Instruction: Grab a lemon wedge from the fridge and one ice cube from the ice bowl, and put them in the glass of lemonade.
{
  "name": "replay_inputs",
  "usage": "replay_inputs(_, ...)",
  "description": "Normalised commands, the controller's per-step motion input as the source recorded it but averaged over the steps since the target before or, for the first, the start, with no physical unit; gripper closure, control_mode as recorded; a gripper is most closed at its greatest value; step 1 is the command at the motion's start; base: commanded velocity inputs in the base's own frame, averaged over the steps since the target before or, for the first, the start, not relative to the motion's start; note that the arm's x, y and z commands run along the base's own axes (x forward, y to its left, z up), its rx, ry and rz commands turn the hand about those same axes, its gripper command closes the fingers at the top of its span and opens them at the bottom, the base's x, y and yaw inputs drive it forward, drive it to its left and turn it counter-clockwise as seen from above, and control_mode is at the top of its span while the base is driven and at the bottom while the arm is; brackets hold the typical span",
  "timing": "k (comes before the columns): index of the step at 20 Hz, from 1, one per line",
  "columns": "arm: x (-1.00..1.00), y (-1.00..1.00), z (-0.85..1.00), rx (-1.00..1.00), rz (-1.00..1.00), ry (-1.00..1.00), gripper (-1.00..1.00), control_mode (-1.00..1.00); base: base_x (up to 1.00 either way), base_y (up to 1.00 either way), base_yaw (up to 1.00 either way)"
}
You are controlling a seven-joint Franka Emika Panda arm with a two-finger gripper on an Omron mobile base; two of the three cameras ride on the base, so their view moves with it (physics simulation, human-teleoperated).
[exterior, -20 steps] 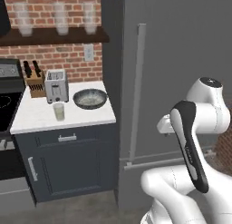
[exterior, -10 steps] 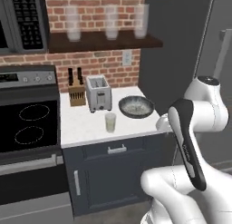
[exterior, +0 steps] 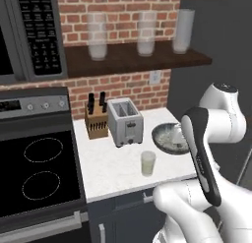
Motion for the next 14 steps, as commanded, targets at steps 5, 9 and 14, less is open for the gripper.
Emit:
replay_inputs(5,0.0,0.0,0.0,0.0,0.0,0.0,-1.0,1.0,0.76,0.11,-0.14)
replay_inputs(9,0.25,0.0,-0.16,-0.01,-0.12,-0.05,-1.0,-1.0,0.32,0.04,-0.09)
replay_inputs(14,0.38,0.0,-0.43,-0.03,-0.27,-0.15,-1.0,-1.0,0.0,0.0,0.0)
